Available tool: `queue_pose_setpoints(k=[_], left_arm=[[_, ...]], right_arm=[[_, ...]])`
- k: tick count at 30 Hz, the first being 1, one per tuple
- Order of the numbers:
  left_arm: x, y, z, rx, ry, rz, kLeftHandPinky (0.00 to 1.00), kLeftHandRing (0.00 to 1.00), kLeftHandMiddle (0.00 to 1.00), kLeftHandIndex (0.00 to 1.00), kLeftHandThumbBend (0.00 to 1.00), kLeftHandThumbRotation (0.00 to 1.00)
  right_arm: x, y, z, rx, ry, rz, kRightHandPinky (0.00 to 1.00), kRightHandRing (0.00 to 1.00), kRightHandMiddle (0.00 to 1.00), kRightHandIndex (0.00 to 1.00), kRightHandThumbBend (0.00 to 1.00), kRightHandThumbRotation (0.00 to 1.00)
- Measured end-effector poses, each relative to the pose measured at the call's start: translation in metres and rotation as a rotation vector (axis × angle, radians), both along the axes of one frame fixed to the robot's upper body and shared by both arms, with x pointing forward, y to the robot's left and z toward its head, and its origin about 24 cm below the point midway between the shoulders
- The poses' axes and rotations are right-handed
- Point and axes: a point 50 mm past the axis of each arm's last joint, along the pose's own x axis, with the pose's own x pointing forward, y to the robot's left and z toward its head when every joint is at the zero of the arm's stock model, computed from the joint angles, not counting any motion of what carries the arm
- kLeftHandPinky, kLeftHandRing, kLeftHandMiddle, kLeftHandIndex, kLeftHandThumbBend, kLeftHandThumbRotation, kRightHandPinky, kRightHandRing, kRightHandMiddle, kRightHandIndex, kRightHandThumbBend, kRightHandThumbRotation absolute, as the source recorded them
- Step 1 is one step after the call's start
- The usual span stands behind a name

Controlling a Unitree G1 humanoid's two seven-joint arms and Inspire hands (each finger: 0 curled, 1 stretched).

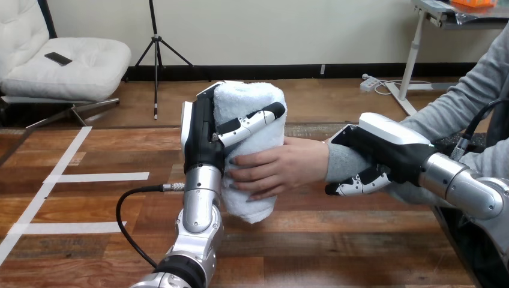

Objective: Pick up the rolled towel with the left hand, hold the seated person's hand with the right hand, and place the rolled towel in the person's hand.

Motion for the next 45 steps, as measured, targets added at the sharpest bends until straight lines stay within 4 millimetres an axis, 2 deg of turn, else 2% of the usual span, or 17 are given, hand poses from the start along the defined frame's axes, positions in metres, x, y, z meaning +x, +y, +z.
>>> queue_pose_setpoints(k=[15,39,45], left_arm=[[0.0001,-0.0003,0.0002,0.002,-0.001,-0.003,0.40,0.41,0.43,0.43,0.67,0.00],[0.0002,-0.0006,0.0004,0.004,-0.002,-0.008,0.37,0.40,0.43,0.43,0.69,0.00],[0.0005,-0.0002,0.0003,-0.017,0.001,-0.029,0.38,0.42,0.45,0.45,0.74,0.00]], right_arm=[[0.0000,0.0000,-0.0001,-0.001,0.002,0.001,0.23,0.27,0.33,0.36,0.51,0.09],[0.0000,-0.0001,-0.0001,0.000,0.003,0.000,0.23,0.27,0.33,0.36,0.51,0.08],[0.0000,-0.0003,0.0000,-0.001,0.002,0.000,0.23,0.27,0.33,0.36,0.51,0.09]])
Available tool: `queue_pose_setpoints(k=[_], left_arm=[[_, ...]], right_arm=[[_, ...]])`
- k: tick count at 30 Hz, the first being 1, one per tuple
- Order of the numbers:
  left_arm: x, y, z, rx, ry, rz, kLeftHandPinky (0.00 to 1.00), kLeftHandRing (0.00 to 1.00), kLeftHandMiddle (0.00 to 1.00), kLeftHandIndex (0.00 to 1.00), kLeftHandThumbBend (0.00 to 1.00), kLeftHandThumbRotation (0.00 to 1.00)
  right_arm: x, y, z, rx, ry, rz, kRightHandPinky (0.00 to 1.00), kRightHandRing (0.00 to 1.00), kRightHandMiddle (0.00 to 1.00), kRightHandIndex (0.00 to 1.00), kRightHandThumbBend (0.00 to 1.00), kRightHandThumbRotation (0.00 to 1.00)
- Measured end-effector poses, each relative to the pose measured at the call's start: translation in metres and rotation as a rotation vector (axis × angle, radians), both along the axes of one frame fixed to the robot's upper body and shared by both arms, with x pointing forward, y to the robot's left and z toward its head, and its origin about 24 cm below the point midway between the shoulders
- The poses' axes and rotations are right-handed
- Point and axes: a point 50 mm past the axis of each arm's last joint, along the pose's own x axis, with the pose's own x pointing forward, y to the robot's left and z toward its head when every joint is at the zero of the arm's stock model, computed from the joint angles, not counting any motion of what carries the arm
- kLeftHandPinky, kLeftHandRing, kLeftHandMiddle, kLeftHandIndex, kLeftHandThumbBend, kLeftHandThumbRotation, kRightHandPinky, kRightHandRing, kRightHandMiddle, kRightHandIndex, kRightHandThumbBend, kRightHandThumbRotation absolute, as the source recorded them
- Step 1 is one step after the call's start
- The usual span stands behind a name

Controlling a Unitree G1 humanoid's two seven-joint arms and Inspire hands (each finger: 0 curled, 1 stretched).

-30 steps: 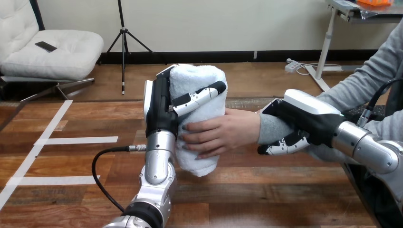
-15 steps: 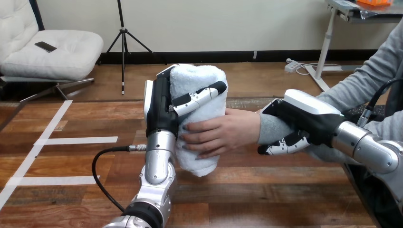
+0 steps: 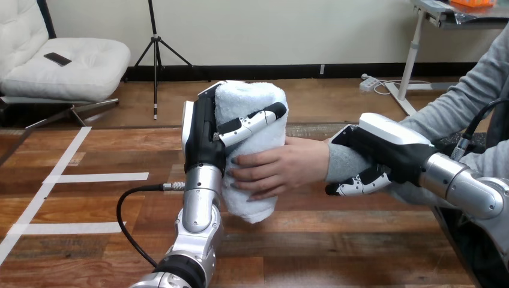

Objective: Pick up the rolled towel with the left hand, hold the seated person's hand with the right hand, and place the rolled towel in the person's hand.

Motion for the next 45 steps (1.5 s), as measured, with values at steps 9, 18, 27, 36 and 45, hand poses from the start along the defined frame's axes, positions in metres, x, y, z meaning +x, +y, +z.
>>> queue_pose_setpoints(k=[9,18,27,36,45], left_arm=[[0.001,-0.001,-0.002,-0.025,0.026,-0.055,0.48,0.58,0.63,0.62,0.83,0.15],[0.002,-0.004,-0.003,0.016,0.043,-0.084,0.72,0.81,0.83,0.81,0.90,0.54],[0.004,-0.008,-0.001,0.061,0.049,-0.111,0.94,0.94,0.92,0.92,0.99,0.78],[0.005,-0.010,0.001,0.088,0.040,-0.129,0.99,0.98,0.96,0.96,1.00,0.87],[0.006,-0.012,0.005,0.100,0.020,-0.143,1.00,1.00,0.99,0.99,1.00,0.92]], right_arm=[[0.000,-0.001,0.000,-0.002,0.000,-0.002,0.23,0.27,0.33,0.36,0.51,0.09],[0.000,-0.002,0.000,-0.004,0.000,-0.004,0.24,0.28,0.34,0.36,0.51,0.08],[0.000,-0.003,0.000,-0.008,0.002,-0.008,0.24,0.28,0.34,0.37,0.51,0.09],[0.000,-0.006,0.001,-0.014,0.003,-0.015,0.23,0.27,0.33,0.36,0.51,0.08],[-0.001,-0.009,0.002,-0.017,0.001,-0.020,0.24,0.28,0.34,0.37,0.51,0.09]])
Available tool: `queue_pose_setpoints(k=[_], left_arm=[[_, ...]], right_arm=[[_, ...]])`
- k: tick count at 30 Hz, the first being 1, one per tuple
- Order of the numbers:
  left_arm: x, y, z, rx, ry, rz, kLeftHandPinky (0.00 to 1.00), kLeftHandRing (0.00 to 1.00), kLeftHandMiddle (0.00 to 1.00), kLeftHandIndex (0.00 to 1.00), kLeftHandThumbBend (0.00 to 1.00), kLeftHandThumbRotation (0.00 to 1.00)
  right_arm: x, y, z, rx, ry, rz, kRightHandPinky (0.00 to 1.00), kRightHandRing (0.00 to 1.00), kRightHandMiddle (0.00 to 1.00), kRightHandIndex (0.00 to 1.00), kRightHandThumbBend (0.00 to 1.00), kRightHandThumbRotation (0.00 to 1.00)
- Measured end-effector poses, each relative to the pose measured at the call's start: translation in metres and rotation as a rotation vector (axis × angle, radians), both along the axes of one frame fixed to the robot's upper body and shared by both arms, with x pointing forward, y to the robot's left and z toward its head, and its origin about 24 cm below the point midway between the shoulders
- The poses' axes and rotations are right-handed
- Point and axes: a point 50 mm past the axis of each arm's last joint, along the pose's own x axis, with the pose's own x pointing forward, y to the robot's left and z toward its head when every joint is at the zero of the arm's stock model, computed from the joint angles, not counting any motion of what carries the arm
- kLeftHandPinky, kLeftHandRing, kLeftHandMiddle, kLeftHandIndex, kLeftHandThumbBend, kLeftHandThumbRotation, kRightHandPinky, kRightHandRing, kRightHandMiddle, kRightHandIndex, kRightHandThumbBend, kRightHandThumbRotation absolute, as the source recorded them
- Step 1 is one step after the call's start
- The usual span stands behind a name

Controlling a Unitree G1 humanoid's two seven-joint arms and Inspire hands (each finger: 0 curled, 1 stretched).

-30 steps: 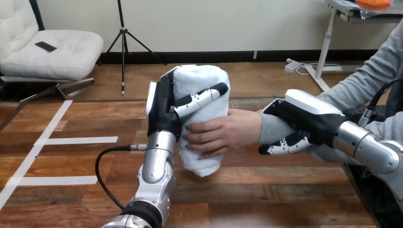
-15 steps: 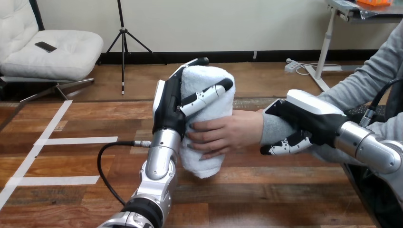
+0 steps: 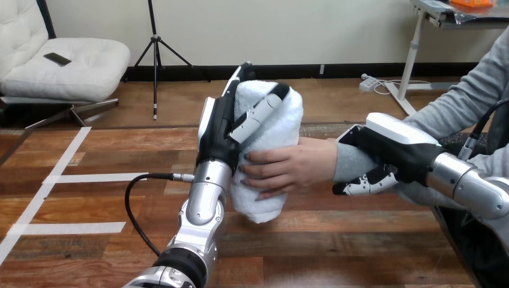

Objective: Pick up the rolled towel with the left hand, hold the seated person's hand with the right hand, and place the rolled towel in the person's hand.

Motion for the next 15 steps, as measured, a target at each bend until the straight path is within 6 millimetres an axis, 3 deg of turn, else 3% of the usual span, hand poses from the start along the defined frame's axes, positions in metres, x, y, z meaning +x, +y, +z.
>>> queue_pose_setpoints(k=[6,15], left_arm=[[0.0011,0.0004,0.0034,0.005,-0.017,-0.011,1.00,1.00,1.00,1.00,1.00,0.93],[0.0016,-0.0002,0.0059,0.003,-0.028,-0.023,1.00,1.00,0.99,1.00,1.00,0.89]], right_arm=[[0.0000,-0.0015,0.0008,-0.002,-0.002,-0.004,0.25,0.29,0.35,0.38,0.50,0.18],[-0.0001,-0.0039,0.0022,-0.003,-0.005,-0.010,0.28,0.32,0.38,0.43,0.50,0.52]])
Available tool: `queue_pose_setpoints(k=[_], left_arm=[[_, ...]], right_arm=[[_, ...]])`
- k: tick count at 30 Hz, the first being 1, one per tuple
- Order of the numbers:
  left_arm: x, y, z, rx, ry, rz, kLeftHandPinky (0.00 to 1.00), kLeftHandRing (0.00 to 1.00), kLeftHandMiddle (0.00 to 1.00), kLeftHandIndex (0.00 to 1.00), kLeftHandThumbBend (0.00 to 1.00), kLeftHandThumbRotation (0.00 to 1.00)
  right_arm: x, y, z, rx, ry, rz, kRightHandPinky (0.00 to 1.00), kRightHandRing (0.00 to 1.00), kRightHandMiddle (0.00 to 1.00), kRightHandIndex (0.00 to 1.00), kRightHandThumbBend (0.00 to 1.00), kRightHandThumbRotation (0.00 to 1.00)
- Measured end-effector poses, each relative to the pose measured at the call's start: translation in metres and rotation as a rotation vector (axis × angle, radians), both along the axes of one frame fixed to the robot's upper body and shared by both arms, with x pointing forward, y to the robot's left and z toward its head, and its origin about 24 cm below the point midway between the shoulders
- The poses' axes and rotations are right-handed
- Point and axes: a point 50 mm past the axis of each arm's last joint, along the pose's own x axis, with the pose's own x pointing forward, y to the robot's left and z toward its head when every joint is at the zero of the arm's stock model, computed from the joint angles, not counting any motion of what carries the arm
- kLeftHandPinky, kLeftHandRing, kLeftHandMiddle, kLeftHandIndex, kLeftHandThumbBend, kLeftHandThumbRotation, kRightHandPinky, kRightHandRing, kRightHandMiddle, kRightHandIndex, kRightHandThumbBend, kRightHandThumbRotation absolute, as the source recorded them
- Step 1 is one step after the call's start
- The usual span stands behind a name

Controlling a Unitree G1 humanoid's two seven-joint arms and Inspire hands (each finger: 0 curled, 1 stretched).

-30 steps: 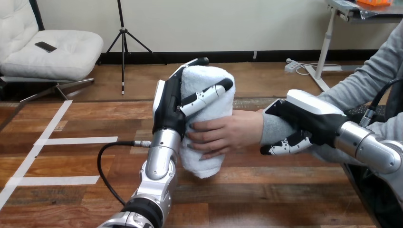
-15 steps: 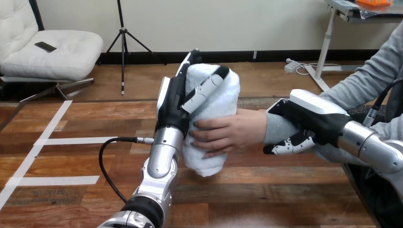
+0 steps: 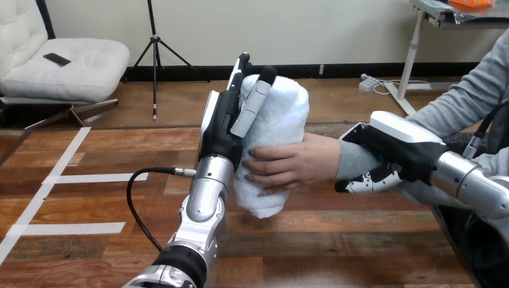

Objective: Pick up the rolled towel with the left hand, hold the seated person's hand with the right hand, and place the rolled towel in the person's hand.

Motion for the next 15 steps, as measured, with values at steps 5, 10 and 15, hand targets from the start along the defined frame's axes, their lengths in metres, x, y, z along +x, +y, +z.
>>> queue_pose_setpoints(k=[5,10,15], left_arm=[[0.0001,0.0000,0.0004,-0.003,-0.002,0.002,1.00,0.99,0.98,0.99,1.00,0.88],[0.0001,0.0003,0.0008,-0.004,-0.006,0.009,0.99,0.98,0.96,0.98,1.00,0.88],[0.0001,0.0005,0.0016,-0.006,-0.012,0.012,0.99,0.98,0.96,0.97,0.99,0.88]], right_arm=[[0.0001,-0.0011,0.0010,0.002,-0.004,-0.003,0.31,0.35,0.41,0.46,0.55,0.65],[0.0005,-0.0020,0.0026,0.002,-0.008,-0.006,0.35,0.41,0.46,0.50,0.63,0.76],[0.0011,-0.0029,0.0045,0.006,-0.011,-0.008,0.40,0.47,0.52,0.55,0.70,0.83]])
